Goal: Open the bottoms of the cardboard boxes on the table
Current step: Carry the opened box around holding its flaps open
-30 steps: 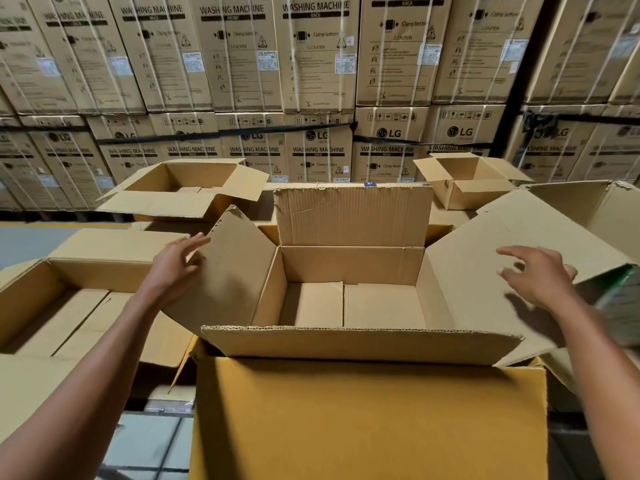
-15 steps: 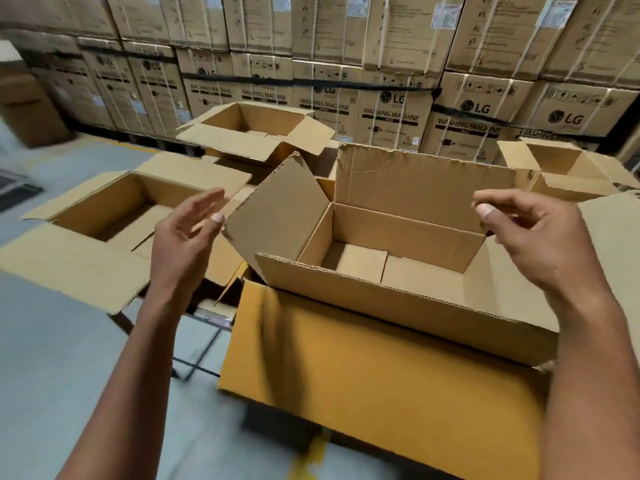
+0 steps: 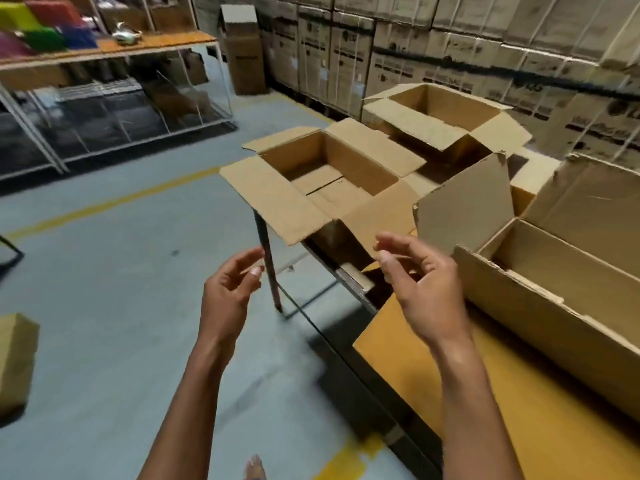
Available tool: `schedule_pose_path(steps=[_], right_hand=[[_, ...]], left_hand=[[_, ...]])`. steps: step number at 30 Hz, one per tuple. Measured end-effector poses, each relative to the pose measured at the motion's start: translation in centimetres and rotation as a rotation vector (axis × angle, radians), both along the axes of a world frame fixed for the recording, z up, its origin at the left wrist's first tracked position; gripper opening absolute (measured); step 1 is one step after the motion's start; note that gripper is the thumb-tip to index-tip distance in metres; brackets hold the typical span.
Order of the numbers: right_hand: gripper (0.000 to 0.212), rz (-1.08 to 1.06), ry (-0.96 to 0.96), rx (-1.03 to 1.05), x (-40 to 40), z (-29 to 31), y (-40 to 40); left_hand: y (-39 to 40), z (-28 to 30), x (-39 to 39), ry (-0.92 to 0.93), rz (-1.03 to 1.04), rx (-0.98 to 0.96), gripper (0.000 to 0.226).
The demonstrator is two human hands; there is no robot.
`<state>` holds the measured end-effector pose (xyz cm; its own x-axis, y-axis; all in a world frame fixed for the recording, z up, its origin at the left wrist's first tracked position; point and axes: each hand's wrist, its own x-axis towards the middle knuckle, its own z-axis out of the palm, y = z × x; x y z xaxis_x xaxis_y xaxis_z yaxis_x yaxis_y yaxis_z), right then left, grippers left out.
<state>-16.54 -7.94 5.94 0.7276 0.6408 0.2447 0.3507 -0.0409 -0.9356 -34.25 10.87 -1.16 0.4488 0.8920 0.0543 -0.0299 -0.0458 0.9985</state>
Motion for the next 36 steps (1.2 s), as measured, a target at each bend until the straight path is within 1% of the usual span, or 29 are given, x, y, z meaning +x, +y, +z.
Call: schedule_pose_path(steps=[6,8,12,15,20,26,31,33,36], right_hand=[[0.029,0.114,0.179,-0.134,-5.0,-7.7,12.1],[0.031,0.131,0.225,-0.157,-6.3,-8.9,16.0],[0.031,0.141,0.231,-0.175,-7.7,-10.0,23.2],[0.030,0.160,0.245,-0.191,-8.1,-10.3,27.9],[0.028,0.181,0.250,-0.199,-7.6,-11.8,37.4],[0.028,0.235,0.284,-0.211,-5.3,-13.7,51.1],[0.026,0.214,0.267,-0.225,-2.0,-13.0,62.1],[0.026,0.200,0.274,-0.199,-0.5,-12.6,66.2],[0.026,0.147,0.290,-0.178,1.3,-12.5,71.2]], left_hand=[[7.6,-3.6,-5.7,0.048,0.060,-0.111,0.034],[10.9,-4.2,-7.3,0.060,0.067,-0.136,0.034],[17.9,-4.6,-9.2,0.050,0.109,-0.177,0.034],[22.0,-4.6,-9.6,0.036,0.104,-0.196,0.033],[30.2,-5.3,-8.6,0.051,0.112,-0.211,0.032],[42.9,-6.0,-5.9,0.092,0.122,-0.183,0.031],[52.3,-5.8,-3.1,0.104,0.127,-0.214,0.030],[56.0,-5.8,-1.3,0.111,0.120,-0.243,0.029],[61.0,-5.7,1.5,0.110,0.068,-0.248,0.029]])
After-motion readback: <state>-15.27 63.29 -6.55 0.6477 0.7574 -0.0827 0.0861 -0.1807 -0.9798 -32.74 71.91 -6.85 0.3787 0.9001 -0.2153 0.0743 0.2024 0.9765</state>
